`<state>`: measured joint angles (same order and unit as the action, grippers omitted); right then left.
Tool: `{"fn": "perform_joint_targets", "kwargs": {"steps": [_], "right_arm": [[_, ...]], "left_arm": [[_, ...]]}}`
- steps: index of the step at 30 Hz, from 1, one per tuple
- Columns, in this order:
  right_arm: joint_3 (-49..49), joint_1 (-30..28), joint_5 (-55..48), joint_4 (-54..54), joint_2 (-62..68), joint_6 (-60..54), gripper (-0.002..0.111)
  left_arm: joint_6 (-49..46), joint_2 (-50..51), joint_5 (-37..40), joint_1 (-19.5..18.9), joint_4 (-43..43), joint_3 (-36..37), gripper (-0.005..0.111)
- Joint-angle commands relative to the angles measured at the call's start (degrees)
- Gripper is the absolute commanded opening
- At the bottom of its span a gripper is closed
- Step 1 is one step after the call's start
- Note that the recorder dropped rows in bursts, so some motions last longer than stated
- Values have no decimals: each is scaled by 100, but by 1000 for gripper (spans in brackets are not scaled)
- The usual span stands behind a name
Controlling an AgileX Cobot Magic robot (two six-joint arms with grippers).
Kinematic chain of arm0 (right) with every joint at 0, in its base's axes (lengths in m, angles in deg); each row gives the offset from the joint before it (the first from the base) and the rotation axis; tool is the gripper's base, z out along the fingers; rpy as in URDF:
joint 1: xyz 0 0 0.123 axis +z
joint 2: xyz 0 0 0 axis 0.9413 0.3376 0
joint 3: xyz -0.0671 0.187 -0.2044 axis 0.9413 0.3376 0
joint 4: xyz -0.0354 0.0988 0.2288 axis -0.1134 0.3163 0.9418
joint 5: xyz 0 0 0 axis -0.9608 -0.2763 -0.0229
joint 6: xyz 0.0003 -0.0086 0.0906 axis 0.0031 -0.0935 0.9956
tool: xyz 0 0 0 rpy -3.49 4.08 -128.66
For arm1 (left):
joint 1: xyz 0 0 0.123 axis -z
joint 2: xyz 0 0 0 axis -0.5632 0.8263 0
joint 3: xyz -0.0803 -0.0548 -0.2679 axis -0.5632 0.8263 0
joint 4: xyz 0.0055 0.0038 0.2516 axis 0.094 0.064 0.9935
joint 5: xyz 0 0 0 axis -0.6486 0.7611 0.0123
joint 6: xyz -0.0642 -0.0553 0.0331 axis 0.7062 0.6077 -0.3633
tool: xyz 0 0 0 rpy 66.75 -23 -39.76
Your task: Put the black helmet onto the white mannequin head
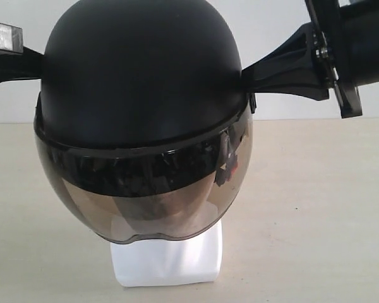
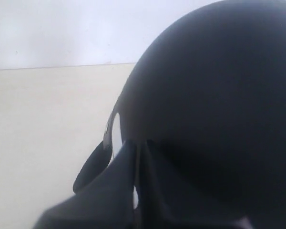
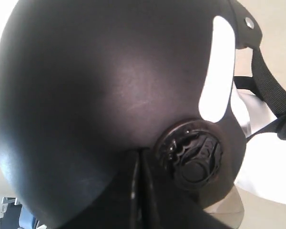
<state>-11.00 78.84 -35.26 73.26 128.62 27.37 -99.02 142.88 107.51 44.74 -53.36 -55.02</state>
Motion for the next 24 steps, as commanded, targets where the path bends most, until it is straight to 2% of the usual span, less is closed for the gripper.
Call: {"fn": "perform_joint_targets", "kwargs": {"steps": [1, 11, 16, 18, 22, 24], "right_arm": [[21, 2, 38, -134, -61, -8, 0], [21, 2, 320, -162, -540, 68, 0], [21, 2, 586, -1018, -1008, 506, 0], [21, 2, 504, -1256, -1251, 657, 0], [21, 2, 374, -1729, -1869, 816, 0], [21, 2, 352, -2058, -2269, 870, 0]], "left_arm": [[31, -37, 84, 16, -104, -41, 4], [31, -403, 64, 16, 12, -41, 4], [136, -721, -54, 16, 107, -41, 4], [400, -904, 72, 16, 549, -41, 4], [1586, -1325, 315, 16, 1657, -41, 4], [2078, -1604, 496, 16, 1937, -41, 4]]}}
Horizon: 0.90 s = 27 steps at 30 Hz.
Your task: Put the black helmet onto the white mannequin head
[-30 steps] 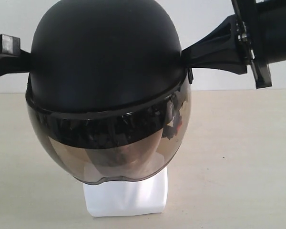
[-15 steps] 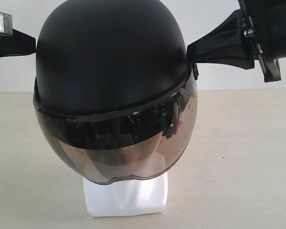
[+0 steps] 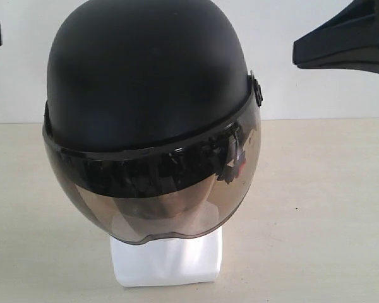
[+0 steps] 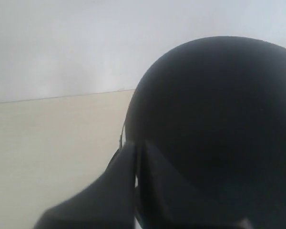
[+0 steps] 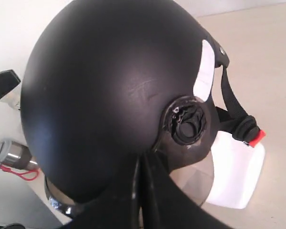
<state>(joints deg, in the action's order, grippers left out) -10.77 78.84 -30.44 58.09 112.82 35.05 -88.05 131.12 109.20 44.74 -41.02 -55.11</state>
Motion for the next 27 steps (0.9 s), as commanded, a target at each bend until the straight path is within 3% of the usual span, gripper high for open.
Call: {"fn": "perform_joint_targets", "kwargs": {"steps": [1, 11, 16, 23, 27], "right_arm": [[-2, 2, -130, -784, -910, 102, 0], [-2, 2, -143, -2869, -2935, 231, 0], [-2, 2, -421, -2806, -3642, 814, 0], [-2, 2, -411, -2772, -4134, 814, 0], [-2, 2, -422, -2762, -4135, 814, 0]], "left_arm": [[1074, -553, 398, 16, 719, -32, 4], [1746, -2632, 818, 16, 702, -32, 4], [1869, -3587, 1369, 16, 681, -32, 4], [1888, -4512, 2193, 16, 681, -32, 4], [1888, -4904, 2234, 16, 681, -32, 4]]}}
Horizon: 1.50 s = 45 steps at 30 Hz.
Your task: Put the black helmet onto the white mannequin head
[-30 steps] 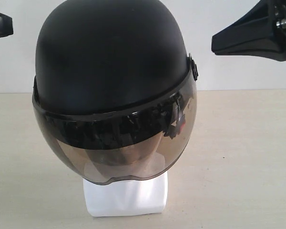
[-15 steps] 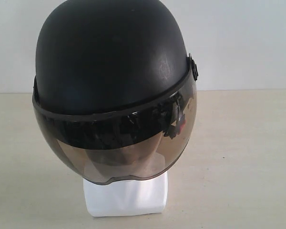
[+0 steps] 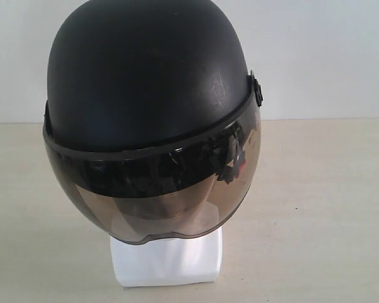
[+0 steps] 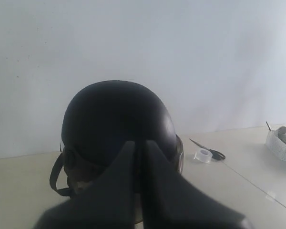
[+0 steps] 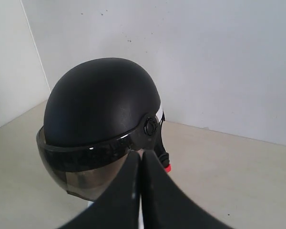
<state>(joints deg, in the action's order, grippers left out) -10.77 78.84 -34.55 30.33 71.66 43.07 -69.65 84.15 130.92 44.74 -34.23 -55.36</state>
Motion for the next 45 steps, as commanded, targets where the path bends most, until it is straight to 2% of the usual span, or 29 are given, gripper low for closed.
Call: {"fn": "perform_joint_targets", "kwargs": {"steps": [1, 5, 7, 10, 13, 16, 17, 25, 29, 33, 36, 45], "right_arm": [[-2, 2, -12, 14, -19, 12, 0], [-2, 2, -12, 14, -19, 12, 0], [-2, 2, -1, 16, -19, 12, 0], [-2, 2, -1, 16, -19, 12, 0], [-2, 2, -1, 16, -19, 12, 0], [-2, 2, -1, 16, -19, 12, 0], [-2, 2, -1, 16, -19, 12, 0], [-2, 2, -1, 16, -19, 12, 0], [-2, 2, -1, 16, -19, 12, 0], [-2, 2, -1, 16, -19, 12, 0], [-2, 2, -1, 16, -19, 12, 0], [-2, 2, -1, 16, -19, 12, 0]], "left_arm": [[47, -304, 62, 16, 1, -7, 4], [47, -435, 62, 16, 1, -7, 4], [-273, -485, 269, 16, 279, -105, 4], [-77, -588, 397, 16, 1597, -384, 4], [855, -631, -132, 16, 3083, -239, 4], [1796, -631, -887, 16, 4214, 437, 4], [2036, -631, -1232, 7, 4501, 952, 4], [2119, -631, -3393, 7, 3820, 3617, 4], [2123, -631, -4522, 7, 3649, 4622, 4], [2123, -631, -5339, 7, 3350, 5413, 4], [2123, -631, -5443, 7, 3307, 5599, 4], [2057, -631, -4215, 7, 3337, 5599, 4]]}}
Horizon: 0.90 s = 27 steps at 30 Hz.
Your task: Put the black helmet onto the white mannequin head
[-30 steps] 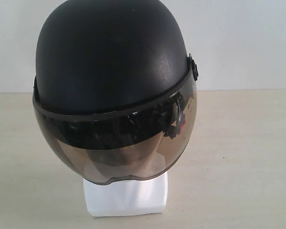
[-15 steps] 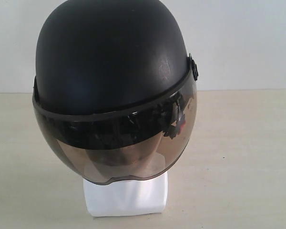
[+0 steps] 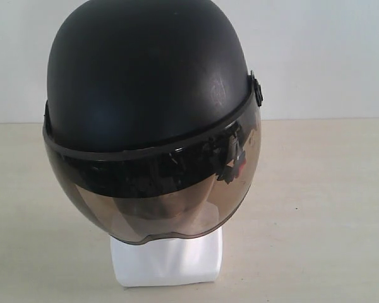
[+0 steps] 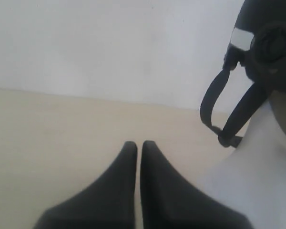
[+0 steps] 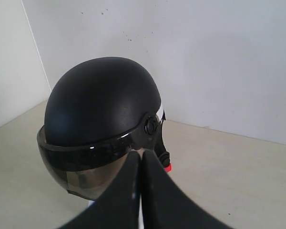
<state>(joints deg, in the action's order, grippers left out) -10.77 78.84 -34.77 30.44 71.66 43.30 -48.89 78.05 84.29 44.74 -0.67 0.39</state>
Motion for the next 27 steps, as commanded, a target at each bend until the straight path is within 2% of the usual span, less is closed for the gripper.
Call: {"fn": "perform_joint_targets", "kwargs": {"steps": [1, 4, 11, 18, 27], "right_arm": [[-2, 2, 21, 5, -19, -11, 0], [-2, 2, 21, 5, -19, -11, 0], [-2, 2, 21, 5, -19, -11, 0], [-2, 2, -24, 15, -19, -11, 0], [-2, 2, -27, 27, -19, -11, 0]], "left_arm": [[-19, -21, 565, 7, -19, 24, 4], [-165, -21, 920, 7, 65, 24, 4], [-393, -21, 957, -145, 112, 24, 4], [-401, -21, 934, -459, 112, 24, 4], [-401, -21, 934, -459, 112, 24, 4]]}}
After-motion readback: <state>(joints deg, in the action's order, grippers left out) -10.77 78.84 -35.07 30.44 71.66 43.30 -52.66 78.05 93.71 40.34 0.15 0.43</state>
